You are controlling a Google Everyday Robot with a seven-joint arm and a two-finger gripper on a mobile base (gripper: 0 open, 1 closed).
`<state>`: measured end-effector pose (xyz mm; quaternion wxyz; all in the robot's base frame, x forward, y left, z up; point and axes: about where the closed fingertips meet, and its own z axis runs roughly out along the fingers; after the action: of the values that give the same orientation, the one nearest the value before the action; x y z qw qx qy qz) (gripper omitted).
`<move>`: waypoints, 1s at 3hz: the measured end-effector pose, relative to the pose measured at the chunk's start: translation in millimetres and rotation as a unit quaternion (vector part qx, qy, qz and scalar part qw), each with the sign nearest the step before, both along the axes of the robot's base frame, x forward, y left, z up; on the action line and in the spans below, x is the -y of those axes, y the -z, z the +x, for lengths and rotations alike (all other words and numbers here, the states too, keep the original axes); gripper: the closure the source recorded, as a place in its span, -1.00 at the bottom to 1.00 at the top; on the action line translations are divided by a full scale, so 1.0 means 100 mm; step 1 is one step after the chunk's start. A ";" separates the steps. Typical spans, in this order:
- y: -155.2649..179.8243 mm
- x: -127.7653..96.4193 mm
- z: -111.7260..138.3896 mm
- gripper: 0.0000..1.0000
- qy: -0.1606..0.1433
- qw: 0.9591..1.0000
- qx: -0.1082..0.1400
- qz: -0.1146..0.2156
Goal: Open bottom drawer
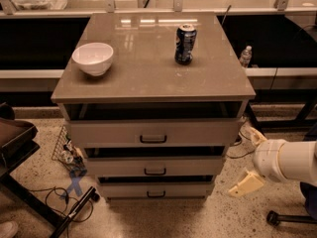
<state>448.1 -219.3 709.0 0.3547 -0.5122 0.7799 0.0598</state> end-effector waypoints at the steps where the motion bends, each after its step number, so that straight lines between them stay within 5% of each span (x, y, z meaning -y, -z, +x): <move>1: 0.00 0.00 0.00 -1.00 0.000 1.000 0.000 0.000; 2: 0.19 -0.04 0.00 -1.00 -0.005 1.000 -0.006 0.006; 3: 0.71 -0.03 -0.04 -1.00 -0.003 1.000 -0.027 0.006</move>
Offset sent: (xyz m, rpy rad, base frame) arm -0.0009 0.0064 -0.0481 0.0329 0.0322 0.0171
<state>444.2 -216.6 637.5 0.3363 -0.5105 0.7874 0.0792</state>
